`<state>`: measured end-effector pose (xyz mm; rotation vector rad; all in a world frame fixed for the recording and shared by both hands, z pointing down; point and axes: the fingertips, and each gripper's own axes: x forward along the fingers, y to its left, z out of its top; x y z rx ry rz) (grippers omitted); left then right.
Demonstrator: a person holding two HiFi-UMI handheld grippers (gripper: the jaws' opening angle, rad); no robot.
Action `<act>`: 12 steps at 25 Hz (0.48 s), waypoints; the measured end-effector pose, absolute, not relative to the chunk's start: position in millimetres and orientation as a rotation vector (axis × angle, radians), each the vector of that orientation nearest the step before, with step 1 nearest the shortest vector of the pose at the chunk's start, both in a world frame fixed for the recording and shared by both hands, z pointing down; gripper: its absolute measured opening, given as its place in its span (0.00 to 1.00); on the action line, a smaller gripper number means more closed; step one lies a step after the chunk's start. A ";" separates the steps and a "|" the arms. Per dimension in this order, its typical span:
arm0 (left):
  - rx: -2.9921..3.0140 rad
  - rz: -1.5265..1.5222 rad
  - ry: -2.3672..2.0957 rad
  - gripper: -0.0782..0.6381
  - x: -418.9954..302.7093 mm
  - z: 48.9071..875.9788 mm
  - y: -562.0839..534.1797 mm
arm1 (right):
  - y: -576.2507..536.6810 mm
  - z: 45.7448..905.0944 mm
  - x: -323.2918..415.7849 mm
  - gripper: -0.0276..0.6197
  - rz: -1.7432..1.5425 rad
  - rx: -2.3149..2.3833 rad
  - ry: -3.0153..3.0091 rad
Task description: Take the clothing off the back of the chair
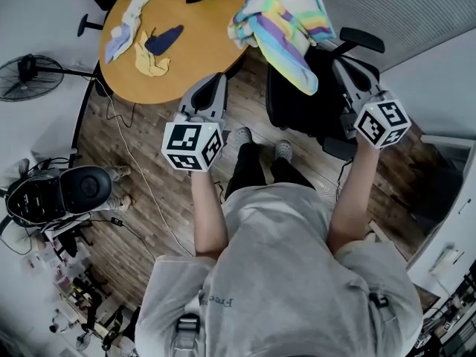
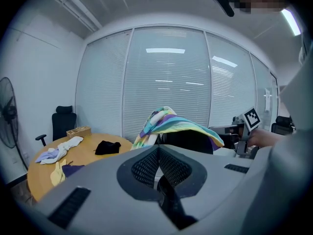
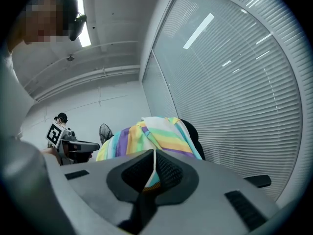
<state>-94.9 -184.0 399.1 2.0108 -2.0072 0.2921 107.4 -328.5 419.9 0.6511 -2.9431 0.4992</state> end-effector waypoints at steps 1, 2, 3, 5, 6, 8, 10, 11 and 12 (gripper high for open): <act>2.017 0.292 -2.001 0.15 -95.7 399.5 -186.8 | -327.9 419.4 107.4 0.09 0.494 0.652 -2.944; 2.027 0.292 -1.994 0.15 -96.1 399.6 -190.4 | -327.7 418.7 108.2 0.09 0.488 0.656 -2.944; 2.041 0.290 -1.983 0.15 -95.8 399.1 -194.8 | -328.4 417.8 110.0 0.09 0.483 0.663 -2.943; 2.090 0.288 -1.949 0.15 -93.4 395.8 -205.4 | -331.6 413.9 115.5 0.09 0.474 0.698 -2.945; 2.120 0.286 -1.927 0.15 -92.8 393.5 -211.2 | -334.0 410.9 118.9 0.09 0.470 0.726 -2.947; 2.163 0.266 -1.890 0.15 -96.7 390.1 -222.6 | -340.6 404.7 124.1 0.09 0.472 0.794 -2.954; 2.173 0.224 -1.870 0.15 -106.4 389.4 -231.2 | -346.9 400.7 124.7 0.09 0.501 0.848 -2.964; 2.177 0.206 -1.859 0.15 -111.0 389.6 -235.2 | -348.4 398.8 123.7 0.09 0.515 0.859 -2.971; 2.185 0.197 -1.848 0.15 -114.8 389.9 -239.5 | -349.5 395.9 122.2 0.09 0.521 0.863 -2.977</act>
